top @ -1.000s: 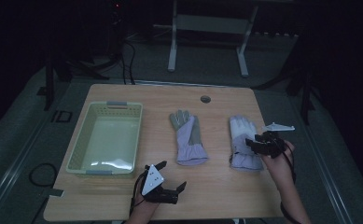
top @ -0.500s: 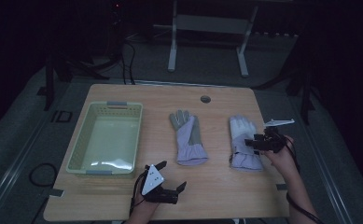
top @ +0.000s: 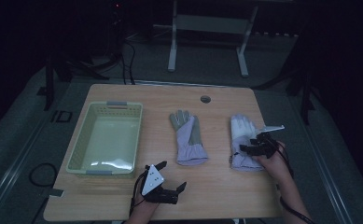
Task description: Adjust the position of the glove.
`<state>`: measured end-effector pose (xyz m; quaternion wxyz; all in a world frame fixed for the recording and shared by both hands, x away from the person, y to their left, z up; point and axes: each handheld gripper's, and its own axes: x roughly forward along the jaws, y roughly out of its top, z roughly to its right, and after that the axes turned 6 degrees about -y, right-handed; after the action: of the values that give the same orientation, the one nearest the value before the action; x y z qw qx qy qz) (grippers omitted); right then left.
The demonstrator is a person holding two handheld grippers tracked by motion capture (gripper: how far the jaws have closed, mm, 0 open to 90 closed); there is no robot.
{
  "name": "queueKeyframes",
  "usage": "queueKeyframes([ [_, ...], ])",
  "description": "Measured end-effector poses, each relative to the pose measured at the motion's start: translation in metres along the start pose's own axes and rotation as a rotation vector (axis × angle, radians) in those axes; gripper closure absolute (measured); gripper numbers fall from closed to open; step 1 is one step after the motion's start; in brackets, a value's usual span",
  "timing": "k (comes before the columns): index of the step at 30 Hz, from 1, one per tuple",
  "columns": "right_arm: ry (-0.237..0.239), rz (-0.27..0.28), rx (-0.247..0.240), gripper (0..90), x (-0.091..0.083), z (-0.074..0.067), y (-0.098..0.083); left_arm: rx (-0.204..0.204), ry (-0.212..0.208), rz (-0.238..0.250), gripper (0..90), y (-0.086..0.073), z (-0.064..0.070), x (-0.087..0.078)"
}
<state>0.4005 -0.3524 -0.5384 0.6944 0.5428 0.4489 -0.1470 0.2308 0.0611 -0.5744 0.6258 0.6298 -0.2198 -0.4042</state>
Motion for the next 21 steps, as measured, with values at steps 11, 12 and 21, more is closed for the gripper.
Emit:
queueKeyframes([
  [11,0.071,0.058,0.052,63.1,-0.001,0.005,-0.009,0.000,0.001,-0.002,0.2,0.000,0.000,0.000],
  [12,0.067,0.060,0.058,64.3,-0.002,0.004,-0.009,-0.001,0.001,-0.002,0.2,0.000,0.000,0.000],
  [21,-0.008,0.052,0.075,78.4,-0.017,-0.006,0.002,-0.005,0.001,-0.002,0.2,0.000,0.000,0.000],
])
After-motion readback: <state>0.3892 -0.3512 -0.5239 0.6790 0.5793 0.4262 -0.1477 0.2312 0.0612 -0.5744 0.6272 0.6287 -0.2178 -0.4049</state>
